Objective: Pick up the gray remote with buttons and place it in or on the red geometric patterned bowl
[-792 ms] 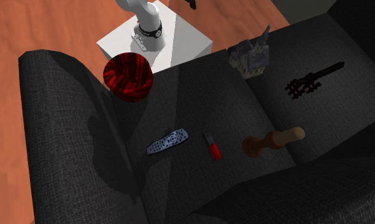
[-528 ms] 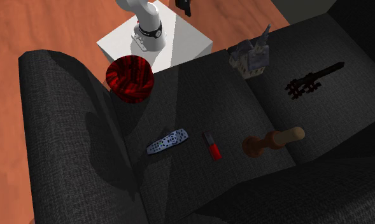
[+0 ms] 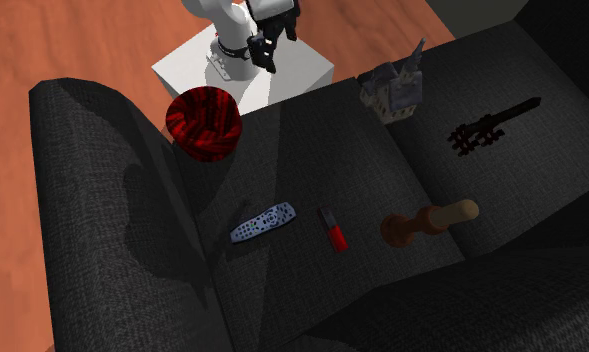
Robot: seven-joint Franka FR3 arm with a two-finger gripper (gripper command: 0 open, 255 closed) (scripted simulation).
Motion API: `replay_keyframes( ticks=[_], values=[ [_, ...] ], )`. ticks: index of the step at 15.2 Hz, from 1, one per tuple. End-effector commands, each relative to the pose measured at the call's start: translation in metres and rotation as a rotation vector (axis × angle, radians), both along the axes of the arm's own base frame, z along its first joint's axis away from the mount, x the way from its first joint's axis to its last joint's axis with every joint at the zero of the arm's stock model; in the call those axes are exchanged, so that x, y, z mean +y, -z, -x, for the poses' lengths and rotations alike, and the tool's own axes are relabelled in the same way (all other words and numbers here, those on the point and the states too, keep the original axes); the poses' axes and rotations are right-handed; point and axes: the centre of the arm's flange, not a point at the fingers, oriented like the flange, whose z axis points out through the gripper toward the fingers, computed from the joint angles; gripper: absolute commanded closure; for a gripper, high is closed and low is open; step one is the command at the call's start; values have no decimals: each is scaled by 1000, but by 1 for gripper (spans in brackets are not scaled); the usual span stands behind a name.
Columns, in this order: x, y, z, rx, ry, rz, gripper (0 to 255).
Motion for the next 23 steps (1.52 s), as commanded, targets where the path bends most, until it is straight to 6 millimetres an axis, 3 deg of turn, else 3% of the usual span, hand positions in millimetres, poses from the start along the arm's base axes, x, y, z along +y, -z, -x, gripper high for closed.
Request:
replay_keyframes(
  ticks=[1,12,23],
  values=[
    [-21,11,-1,-1,-71,8,0],
    [-138,76,-54,-2,-423,47,0],
    [-233,137,-146,-3,-776,85,0]
  ],
)
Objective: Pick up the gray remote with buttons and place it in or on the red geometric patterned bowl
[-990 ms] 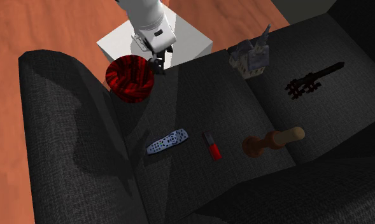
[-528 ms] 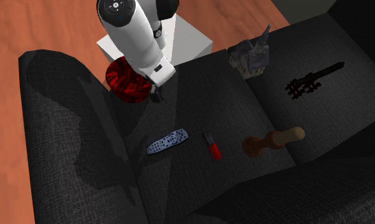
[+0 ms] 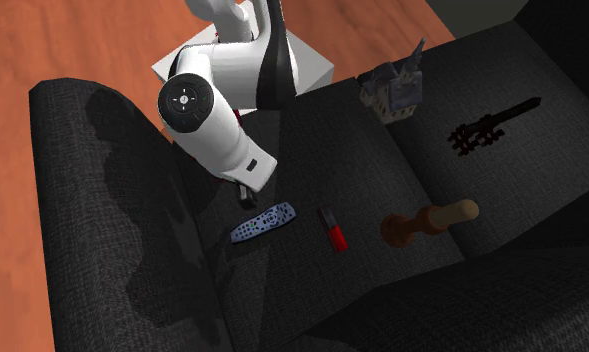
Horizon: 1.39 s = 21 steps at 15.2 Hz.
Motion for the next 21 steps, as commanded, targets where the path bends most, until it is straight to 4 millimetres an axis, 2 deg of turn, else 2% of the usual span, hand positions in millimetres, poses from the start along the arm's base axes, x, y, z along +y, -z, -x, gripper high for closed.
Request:
replay_keyframes(
  ticks=[1,6,7,14,21],
  values=[
    [-14,12,-23,-4,-76,5,0],
    [-44,38,-76,-4,-236,22,0],
    [-45,39,-77,-4,-240,23,0],
    [-42,79,-78,-4,-240,23,0],
    [-42,79,-78,-4,-240,23,0]
  ],
)
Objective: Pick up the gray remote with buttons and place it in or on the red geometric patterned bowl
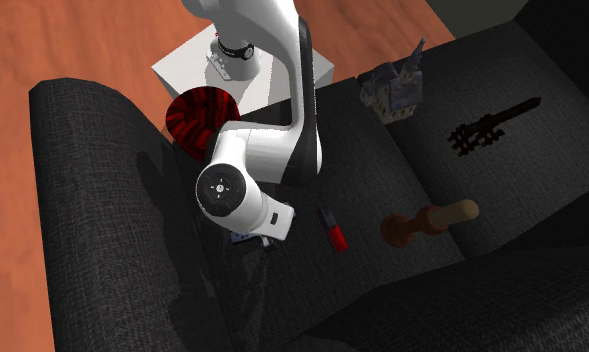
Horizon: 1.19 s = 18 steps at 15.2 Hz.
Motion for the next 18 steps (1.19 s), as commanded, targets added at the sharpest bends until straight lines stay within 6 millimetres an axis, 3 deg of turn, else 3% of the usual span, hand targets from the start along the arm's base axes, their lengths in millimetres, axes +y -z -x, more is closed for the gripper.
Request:
replay_keyframes(
  ticks=[1,2,11,18],
  values=[
    [0,0,0,0,0,0,0],
    [0,0,0,0,0,0,255],
    [0,0,0,0,0,0,255],
    [0,-37,0,0,0,0,255]
  ],
)
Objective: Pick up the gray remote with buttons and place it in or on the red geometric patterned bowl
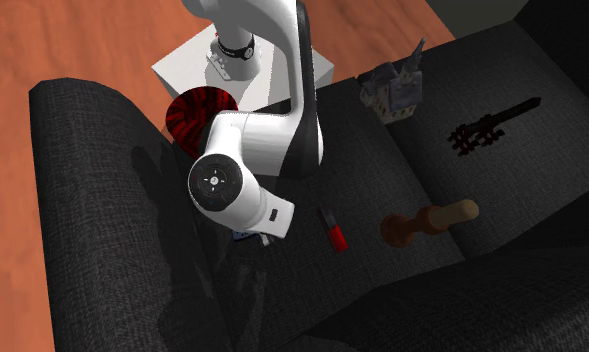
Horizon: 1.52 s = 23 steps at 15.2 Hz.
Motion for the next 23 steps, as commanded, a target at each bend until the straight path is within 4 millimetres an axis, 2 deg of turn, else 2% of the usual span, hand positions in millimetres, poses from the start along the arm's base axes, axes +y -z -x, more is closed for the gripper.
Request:
replay_keyframes(
  ticks=[1,23],
  values=[
    [-1,-11,1,0,0,0,255],
    [-1,-127,1,0,0,0,255]
  ],
)
